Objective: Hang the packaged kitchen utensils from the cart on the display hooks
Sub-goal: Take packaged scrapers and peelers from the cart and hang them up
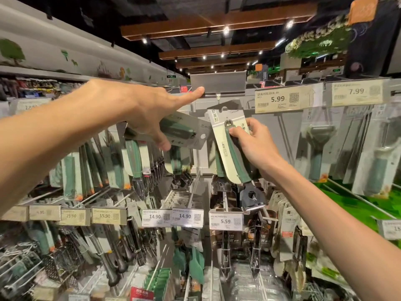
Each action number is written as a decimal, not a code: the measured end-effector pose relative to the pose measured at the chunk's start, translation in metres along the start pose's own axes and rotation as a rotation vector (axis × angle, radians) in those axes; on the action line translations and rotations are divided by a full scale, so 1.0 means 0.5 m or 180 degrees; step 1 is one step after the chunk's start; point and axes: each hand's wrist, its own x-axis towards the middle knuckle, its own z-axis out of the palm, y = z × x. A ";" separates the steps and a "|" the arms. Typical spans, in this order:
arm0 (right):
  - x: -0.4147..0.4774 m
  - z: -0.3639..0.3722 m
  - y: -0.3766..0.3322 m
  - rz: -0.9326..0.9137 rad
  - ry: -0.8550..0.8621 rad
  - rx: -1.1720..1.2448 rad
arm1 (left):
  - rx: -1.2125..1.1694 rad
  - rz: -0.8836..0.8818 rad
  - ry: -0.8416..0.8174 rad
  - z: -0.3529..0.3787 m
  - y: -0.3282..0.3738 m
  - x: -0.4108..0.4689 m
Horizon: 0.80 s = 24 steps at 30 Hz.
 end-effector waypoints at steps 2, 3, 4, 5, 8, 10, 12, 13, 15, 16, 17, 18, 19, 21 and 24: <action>0.001 -0.005 0.000 0.0002 -0.0022 -0.0004 | -0.0101 0.0041 0.0028 -0.002 -0.001 -0.002; 0.001 -0.007 0.000 0.0000 -0.0048 -0.0006 | -0.0122 0.0059 0.0059 -0.002 -0.001 -0.002; 0.001 -0.008 -0.001 -0.0009 -0.0086 -0.0010 | -0.0133 0.0084 0.0101 -0.003 -0.001 -0.004; 0.001 -0.009 0.000 -0.0024 -0.0115 -0.0030 | -0.0141 0.0106 0.0139 -0.002 -0.002 -0.005; 0.001 -0.009 0.000 -0.0064 -0.0122 -0.0153 | -0.0151 0.0105 0.0186 -0.002 -0.003 -0.005; 0.004 -0.008 0.000 -0.0065 -0.0123 -0.0273 | -0.0099 0.0033 0.0206 -0.004 0.001 -0.007; 0.005 -0.005 -0.002 -0.0117 -0.0163 -0.0403 | -0.0003 -0.0032 0.0208 -0.008 0.006 -0.009; 0.004 -0.003 -0.003 -0.0134 -0.0180 -0.0440 | 0.0051 -0.0057 0.0193 -0.011 0.008 -0.010; 0.003 0.002 -0.007 -0.0071 -0.0212 -0.0335 | 0.0188 -0.0110 0.0181 -0.017 0.010 -0.015; 0.003 0.005 -0.009 0.0012 -0.0251 -0.0232 | 0.0269 -0.0143 0.0189 -0.021 0.012 -0.018; 0.005 0.006 -0.008 0.0133 -0.0306 -0.0134 | 0.0357 -0.0175 0.0202 -0.024 0.013 -0.021; 0.006 0.004 -0.007 0.0283 -0.0379 -0.0011 | 0.0451 -0.0193 0.0214 -0.026 0.013 -0.022; 0.008 0.001 -0.005 0.0450 -0.0478 0.0161 | 0.0521 -0.0212 0.0214 -0.029 0.016 -0.024; 0.007 -0.005 0.001 0.0702 -0.0653 0.0480 | 0.0608 -0.0223 0.0187 -0.034 0.019 -0.025; 0.016 0.002 0.024 0.0533 -0.0484 0.0063 | 0.0641 -0.0234 0.0164 -0.040 0.016 -0.022</action>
